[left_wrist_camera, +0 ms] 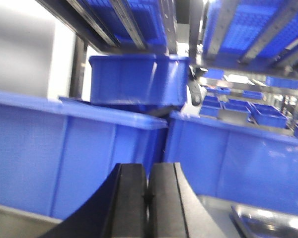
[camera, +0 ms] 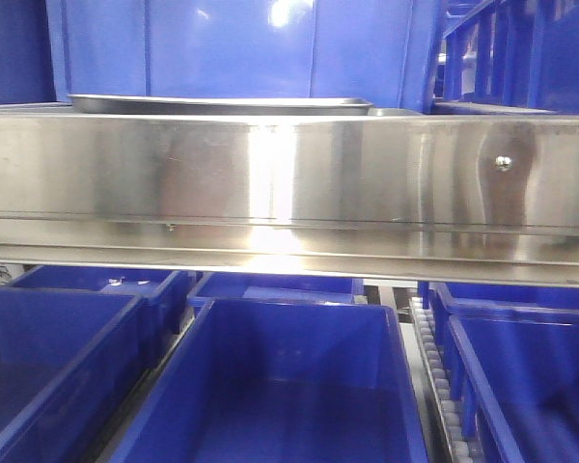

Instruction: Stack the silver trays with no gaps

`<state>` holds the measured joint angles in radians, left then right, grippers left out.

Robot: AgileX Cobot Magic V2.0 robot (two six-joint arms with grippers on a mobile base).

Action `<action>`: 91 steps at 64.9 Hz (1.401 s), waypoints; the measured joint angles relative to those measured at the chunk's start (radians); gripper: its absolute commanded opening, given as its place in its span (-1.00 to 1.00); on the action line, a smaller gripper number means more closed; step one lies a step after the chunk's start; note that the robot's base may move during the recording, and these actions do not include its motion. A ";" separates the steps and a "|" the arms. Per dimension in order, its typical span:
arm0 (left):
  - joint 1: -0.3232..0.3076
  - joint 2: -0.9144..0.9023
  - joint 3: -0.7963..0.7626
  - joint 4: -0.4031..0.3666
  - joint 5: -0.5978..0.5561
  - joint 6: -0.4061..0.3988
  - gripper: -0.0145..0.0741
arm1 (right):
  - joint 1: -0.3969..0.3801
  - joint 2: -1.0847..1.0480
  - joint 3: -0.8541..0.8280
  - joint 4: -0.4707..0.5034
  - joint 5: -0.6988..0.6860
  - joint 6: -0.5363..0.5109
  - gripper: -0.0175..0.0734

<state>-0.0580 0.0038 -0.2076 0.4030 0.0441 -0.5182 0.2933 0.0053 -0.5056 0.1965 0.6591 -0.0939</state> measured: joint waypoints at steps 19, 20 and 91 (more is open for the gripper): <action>0.000 0.000 0.178 -0.007 -0.136 0.049 -0.69 | 0.000 0.000 0.000 0.000 0.000 0.000 -0.79; 0.000 0.000 0.186 -0.023 -0.142 0.062 -0.69 | 0.000 0.000 0.000 0.000 0.000 0.000 -0.79; 0.000 0.000 0.210 -0.355 -0.015 0.570 -0.69 | 0.000 0.000 0.000 0.000 0.000 0.000 -0.79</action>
<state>-0.0580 0.0038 0.0028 0.0484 0.0295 0.0518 0.2933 0.0053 -0.5056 0.1970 0.6591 -0.0939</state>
